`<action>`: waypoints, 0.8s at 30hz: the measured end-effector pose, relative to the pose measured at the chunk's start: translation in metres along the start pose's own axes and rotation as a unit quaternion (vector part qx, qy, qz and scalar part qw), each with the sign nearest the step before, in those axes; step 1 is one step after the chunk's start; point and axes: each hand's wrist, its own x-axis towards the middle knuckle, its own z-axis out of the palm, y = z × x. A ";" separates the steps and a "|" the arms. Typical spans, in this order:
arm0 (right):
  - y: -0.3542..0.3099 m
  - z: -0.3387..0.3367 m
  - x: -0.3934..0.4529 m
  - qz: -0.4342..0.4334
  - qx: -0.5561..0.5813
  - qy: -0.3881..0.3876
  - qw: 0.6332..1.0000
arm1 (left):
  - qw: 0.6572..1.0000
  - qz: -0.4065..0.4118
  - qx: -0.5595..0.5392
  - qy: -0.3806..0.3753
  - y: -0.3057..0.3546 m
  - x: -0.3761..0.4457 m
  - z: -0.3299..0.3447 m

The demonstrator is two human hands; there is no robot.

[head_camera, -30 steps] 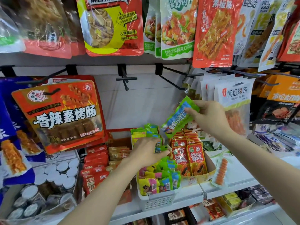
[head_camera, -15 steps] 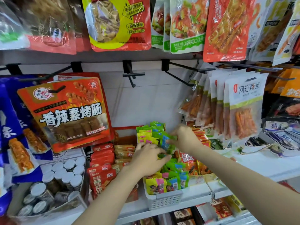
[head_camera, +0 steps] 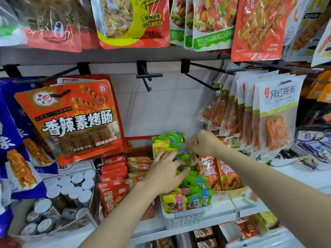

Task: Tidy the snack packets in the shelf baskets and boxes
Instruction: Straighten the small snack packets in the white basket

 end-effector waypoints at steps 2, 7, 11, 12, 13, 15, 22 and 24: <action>0.008 -0.005 0.002 0.000 -0.020 0.046 0.999 | 1.000 -0.002 -0.003 0.004 0.001 0.000 0.000; 0.004 0.013 0.016 -0.008 -0.054 0.038 0.998 | 1.000 -0.003 -0.007 0.005 0.003 -0.002 -0.001; 0.000 0.027 0.026 0.024 -0.074 0.063 0.995 | 1.000 -0.002 -0.011 0.009 0.006 -0.004 -0.001; -0.001 0.030 0.026 0.031 -0.067 0.069 0.995 | 1.000 -0.003 -0.014 0.012 0.006 -0.004 -0.001; -0.002 0.032 0.025 0.033 -0.065 0.069 0.995 | 1.000 -0.004 -0.016 0.014 0.006 -0.003 -0.001; -0.003 0.032 0.020 0.010 -0.074 0.067 0.995 | 1.000 -0.007 -0.017 0.014 0.006 -0.003 0.000; 0.005 -0.049 -0.032 -0.061 0.119 0.167 0.977 | 0.998 -0.005 -0.053 -0.013 0.011 -0.006 -0.010; 0.003 -0.071 -0.050 -0.062 0.197 0.185 0.961 | 0.989 -0.021 -0.139 0.037 0.018 -0.008 -0.016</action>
